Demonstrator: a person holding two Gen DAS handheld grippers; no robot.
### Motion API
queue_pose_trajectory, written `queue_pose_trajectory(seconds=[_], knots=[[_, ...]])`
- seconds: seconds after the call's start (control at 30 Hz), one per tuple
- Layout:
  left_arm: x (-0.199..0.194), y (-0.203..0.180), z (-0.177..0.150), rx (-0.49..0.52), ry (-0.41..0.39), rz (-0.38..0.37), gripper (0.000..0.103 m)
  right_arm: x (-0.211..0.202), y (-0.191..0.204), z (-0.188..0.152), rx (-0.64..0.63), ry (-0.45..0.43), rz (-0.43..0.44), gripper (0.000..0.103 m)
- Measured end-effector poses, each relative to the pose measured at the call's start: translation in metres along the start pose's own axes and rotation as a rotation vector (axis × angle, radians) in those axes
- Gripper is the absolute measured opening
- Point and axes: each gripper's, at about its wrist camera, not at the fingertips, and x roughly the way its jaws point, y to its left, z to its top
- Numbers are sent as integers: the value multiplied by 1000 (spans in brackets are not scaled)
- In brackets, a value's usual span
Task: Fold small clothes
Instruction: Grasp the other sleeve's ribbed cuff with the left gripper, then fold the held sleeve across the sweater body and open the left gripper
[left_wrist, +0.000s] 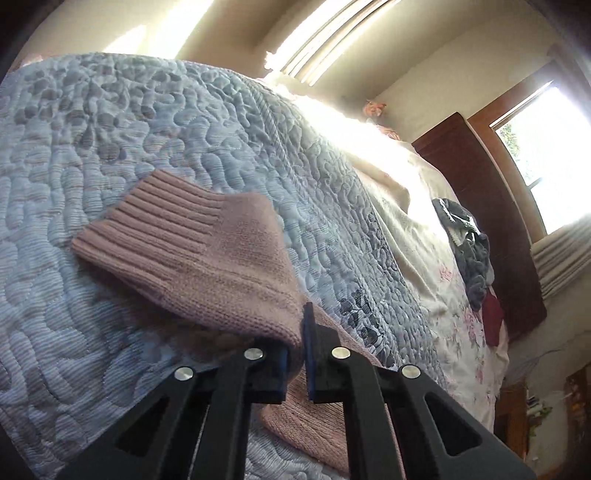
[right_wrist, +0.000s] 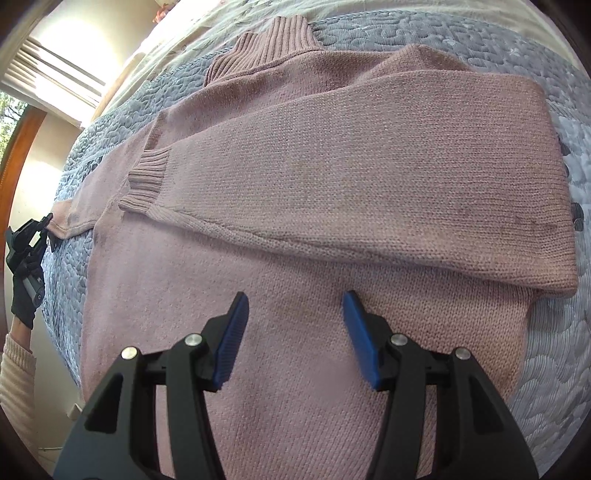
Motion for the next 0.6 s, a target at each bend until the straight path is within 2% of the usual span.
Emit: queue_pose_trajectory(seconds=[0.13, 0.27, 0.47, 0.6], knots=[[-6, -47, -19, 76, 23, -88, 6, -4, 1, 0, 1, -5, -2, 54], [-10, -101, -53, 176, 58, -176, 6, -8, 2, -3, -7, -13, -10, 54], [-9, -179, -124, 307, 121, -290, 6, -16, -4, -7, 1, -25, -9, 54], [-2, -220, -179, 339, 177, -369, 6, -19, -7, -8, 6, -32, -5, 54]])
